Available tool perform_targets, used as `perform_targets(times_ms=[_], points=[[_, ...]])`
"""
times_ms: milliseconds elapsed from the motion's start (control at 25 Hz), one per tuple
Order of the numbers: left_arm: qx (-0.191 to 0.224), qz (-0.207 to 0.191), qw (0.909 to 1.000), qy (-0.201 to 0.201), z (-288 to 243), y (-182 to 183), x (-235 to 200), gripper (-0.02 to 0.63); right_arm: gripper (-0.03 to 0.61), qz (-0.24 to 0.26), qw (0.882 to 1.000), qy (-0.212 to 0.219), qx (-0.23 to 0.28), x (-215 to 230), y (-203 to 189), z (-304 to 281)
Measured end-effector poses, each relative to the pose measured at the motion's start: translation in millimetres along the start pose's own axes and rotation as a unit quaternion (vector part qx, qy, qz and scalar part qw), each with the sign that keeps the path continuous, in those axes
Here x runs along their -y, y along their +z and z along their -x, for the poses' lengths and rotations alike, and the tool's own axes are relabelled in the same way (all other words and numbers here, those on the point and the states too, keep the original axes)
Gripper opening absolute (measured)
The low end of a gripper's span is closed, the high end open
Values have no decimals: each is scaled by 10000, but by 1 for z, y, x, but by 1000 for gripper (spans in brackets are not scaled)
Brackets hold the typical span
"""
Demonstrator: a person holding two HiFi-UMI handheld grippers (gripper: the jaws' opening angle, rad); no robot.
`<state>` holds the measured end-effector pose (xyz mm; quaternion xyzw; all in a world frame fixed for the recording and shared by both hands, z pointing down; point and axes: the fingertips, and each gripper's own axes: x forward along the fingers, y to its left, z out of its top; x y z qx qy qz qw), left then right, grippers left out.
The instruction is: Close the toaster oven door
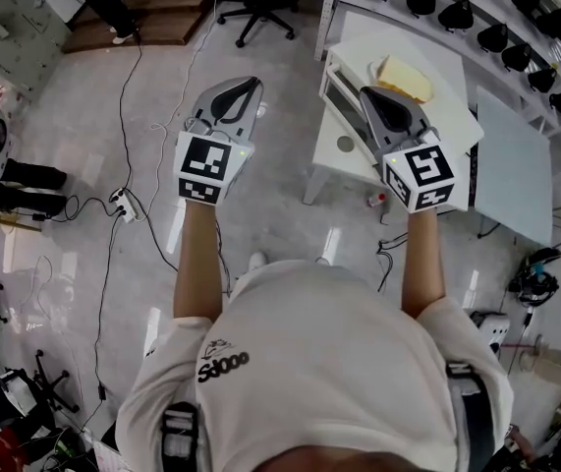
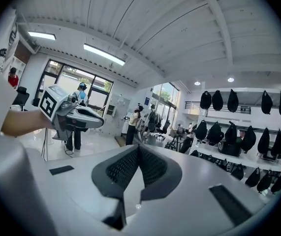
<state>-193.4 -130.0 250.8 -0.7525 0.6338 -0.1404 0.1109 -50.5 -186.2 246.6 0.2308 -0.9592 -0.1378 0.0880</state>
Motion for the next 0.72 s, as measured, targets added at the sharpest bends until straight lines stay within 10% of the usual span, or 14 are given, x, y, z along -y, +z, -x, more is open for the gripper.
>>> perform_targets(times_ms=[720], points=[[-33, 64, 9999, -73, 6, -5, 8, 25, 8, -33, 10000, 5, -30, -6, -5, 8]])
